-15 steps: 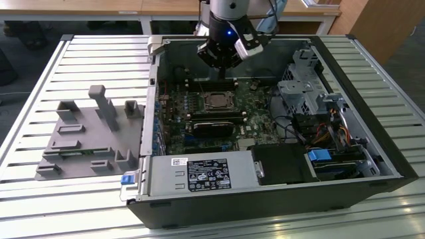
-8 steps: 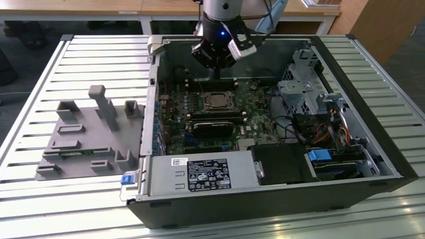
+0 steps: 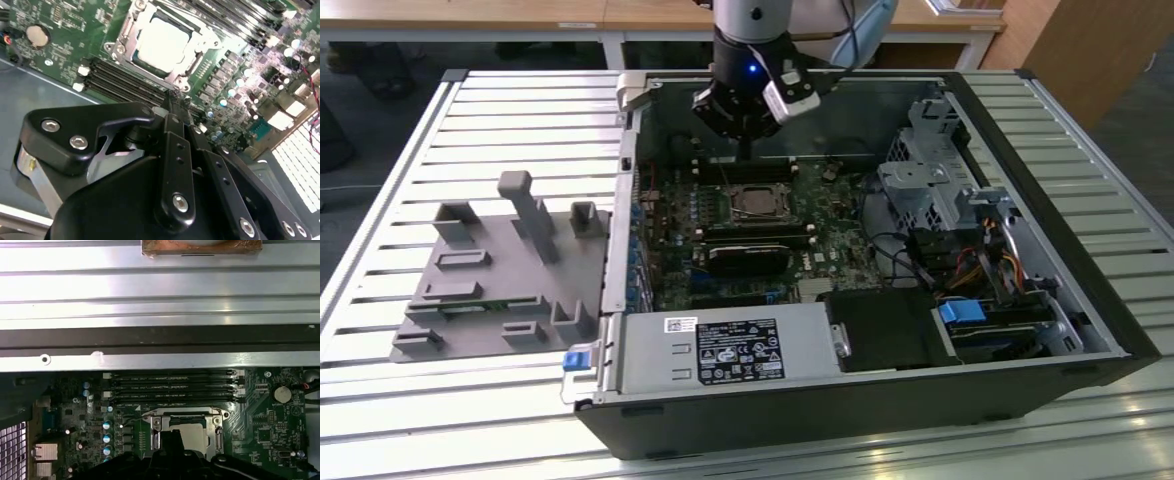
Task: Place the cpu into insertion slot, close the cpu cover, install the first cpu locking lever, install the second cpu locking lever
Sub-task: 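Install the first cpu locking lever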
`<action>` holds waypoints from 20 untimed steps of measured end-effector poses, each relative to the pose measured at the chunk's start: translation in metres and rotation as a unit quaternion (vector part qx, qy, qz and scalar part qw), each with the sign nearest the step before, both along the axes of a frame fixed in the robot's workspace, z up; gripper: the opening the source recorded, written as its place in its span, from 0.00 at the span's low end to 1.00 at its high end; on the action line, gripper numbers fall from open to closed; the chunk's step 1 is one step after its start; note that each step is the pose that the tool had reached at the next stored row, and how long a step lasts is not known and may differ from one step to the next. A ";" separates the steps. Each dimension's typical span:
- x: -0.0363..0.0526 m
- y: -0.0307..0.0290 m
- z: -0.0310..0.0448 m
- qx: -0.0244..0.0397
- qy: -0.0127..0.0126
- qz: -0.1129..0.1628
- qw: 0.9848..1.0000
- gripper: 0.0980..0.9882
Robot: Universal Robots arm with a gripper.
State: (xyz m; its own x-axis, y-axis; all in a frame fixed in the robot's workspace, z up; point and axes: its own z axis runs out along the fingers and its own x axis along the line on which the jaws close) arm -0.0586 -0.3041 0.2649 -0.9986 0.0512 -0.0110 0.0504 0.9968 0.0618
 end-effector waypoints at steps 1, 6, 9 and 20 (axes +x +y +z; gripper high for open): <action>-0.0027 0.0000 -0.0002 0.000 0.000 -0.001 1.000 0.01; -0.0145 0.0000 -0.0013 0.000 0.000 -0.001 1.000 0.01; -0.0175 0.0000 -0.0015 0.000 0.000 -0.001 1.000 0.01; -0.0345 0.0000 -0.0032 0.000 0.000 -0.001 1.000 0.01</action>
State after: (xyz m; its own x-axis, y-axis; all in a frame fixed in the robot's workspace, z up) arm -0.0932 -0.3041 0.2617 -0.9985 0.0531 -0.0111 0.0523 0.9968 0.0611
